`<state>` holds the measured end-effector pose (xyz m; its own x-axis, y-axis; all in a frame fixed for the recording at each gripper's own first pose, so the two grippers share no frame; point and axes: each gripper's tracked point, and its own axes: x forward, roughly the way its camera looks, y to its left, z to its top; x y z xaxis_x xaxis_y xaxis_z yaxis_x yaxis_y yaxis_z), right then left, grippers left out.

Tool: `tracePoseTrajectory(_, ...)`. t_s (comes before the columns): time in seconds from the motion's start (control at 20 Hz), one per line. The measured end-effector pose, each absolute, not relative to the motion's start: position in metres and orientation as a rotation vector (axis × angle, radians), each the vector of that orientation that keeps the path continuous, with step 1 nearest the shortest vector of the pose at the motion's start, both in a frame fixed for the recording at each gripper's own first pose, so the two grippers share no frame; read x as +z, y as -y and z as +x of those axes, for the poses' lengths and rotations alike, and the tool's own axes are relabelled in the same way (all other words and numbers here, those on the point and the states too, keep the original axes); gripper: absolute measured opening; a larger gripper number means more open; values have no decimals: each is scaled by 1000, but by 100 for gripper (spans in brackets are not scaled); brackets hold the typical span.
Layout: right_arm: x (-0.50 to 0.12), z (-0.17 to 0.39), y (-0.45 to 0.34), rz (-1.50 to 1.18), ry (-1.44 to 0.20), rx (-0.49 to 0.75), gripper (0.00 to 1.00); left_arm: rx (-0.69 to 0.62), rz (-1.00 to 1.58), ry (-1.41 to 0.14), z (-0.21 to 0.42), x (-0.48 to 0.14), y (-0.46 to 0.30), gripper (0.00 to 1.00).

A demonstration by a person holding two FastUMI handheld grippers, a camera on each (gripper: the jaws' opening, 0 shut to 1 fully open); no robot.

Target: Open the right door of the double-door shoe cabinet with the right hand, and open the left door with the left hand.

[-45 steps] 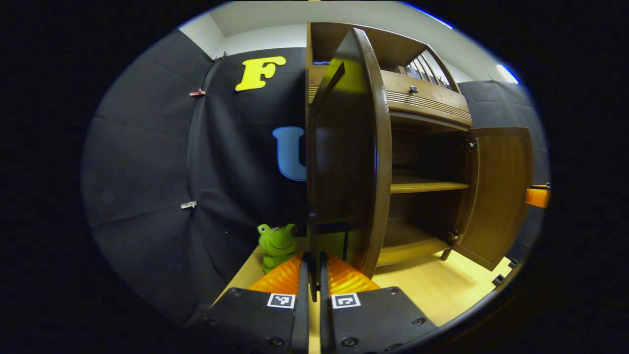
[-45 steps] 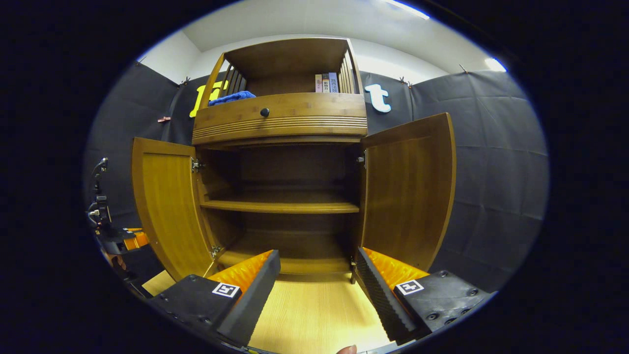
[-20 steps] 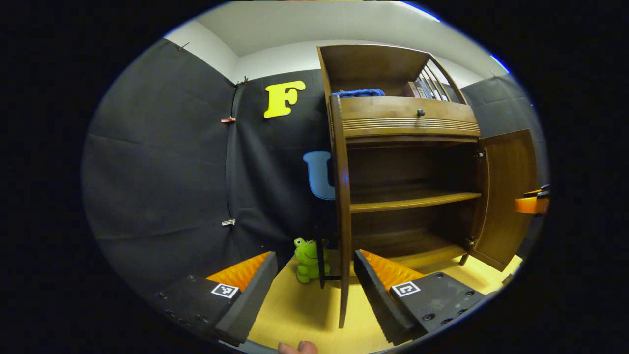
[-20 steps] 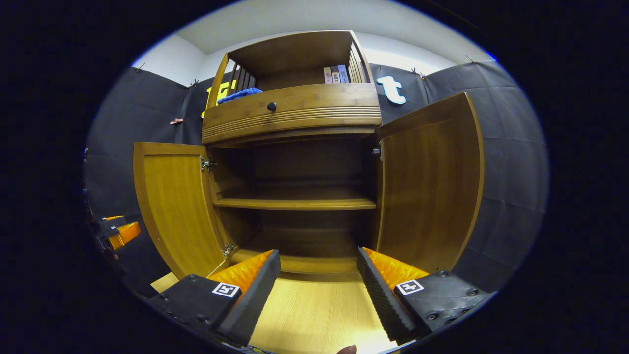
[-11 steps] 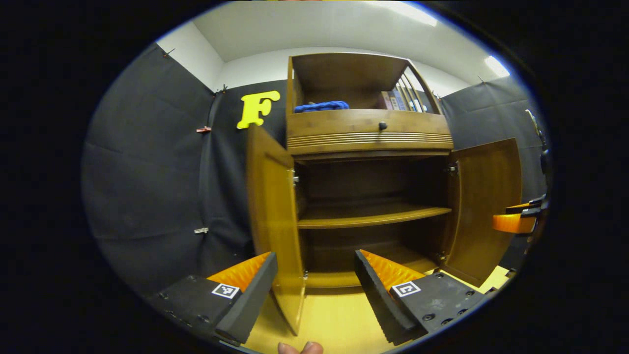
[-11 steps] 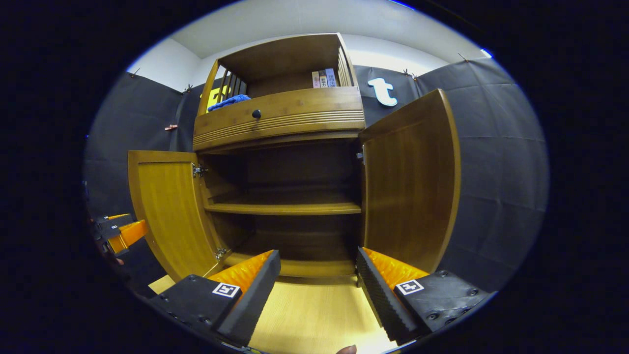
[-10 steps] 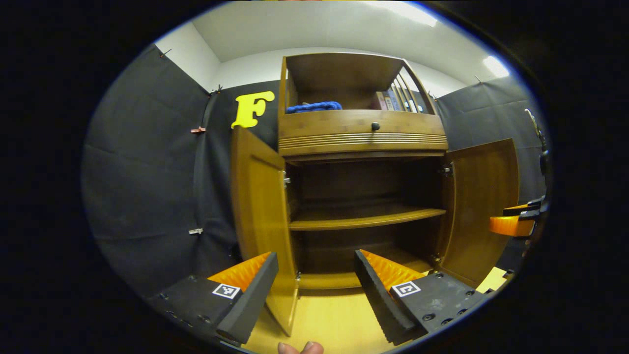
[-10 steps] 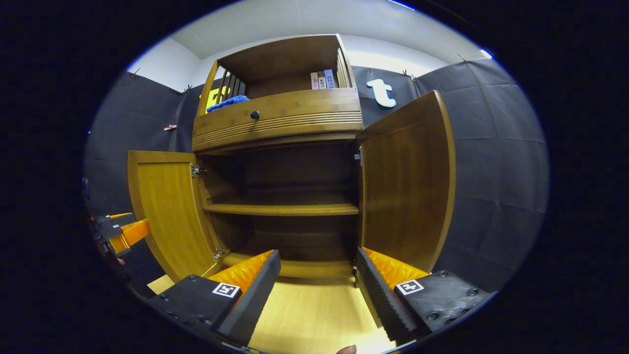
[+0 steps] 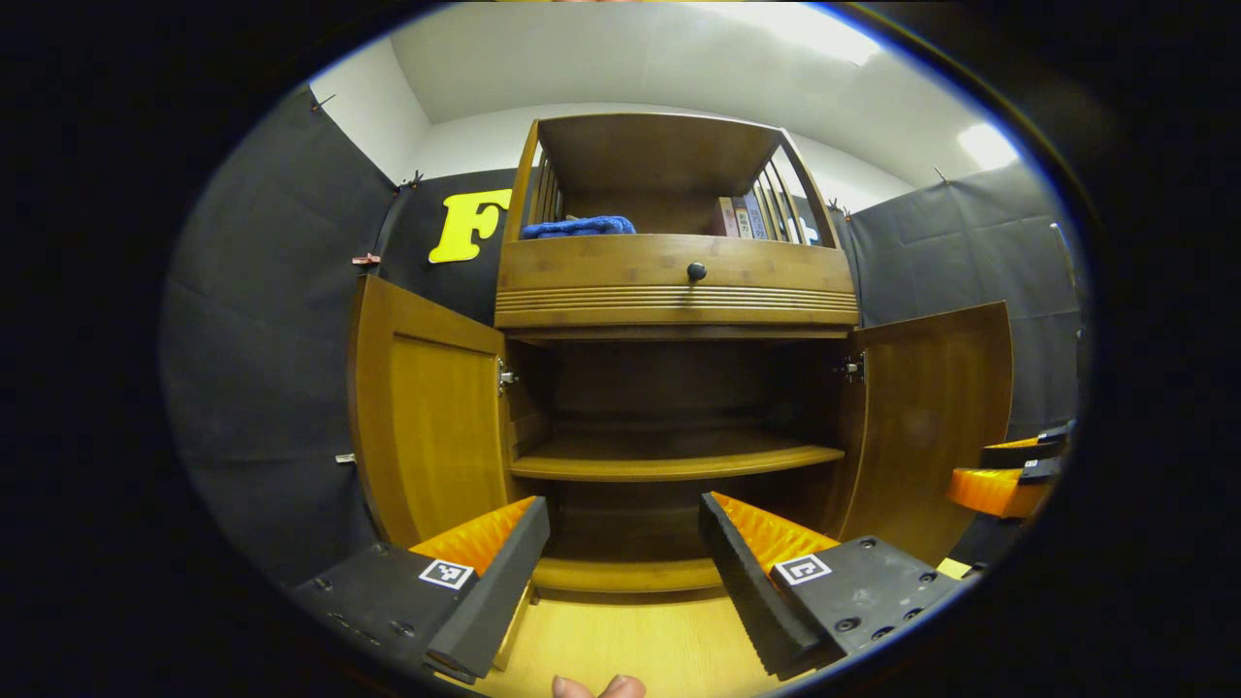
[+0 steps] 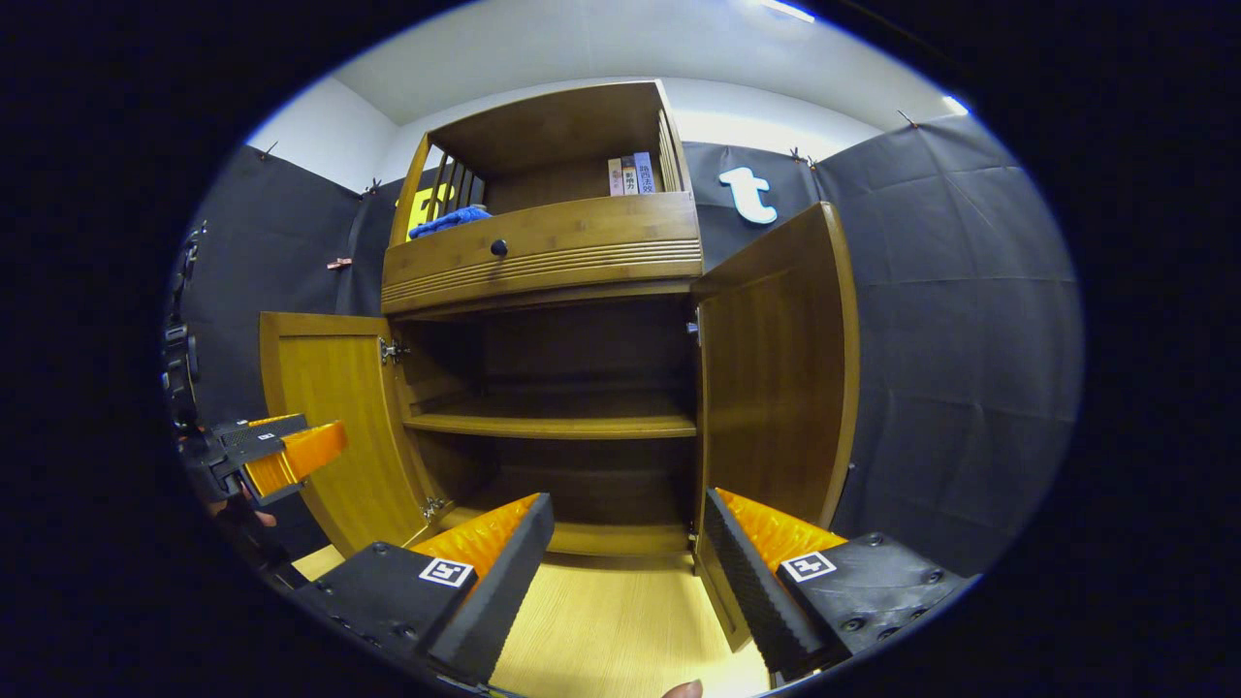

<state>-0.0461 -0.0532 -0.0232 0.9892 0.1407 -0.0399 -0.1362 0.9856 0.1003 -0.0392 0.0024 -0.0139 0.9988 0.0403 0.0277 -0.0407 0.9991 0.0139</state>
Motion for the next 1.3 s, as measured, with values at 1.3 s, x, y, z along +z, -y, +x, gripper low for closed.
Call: tracePoseTrajectory(1.3,-30,-40,66,66,-42,81,100,-48,43,53,-15,-16,27,99)
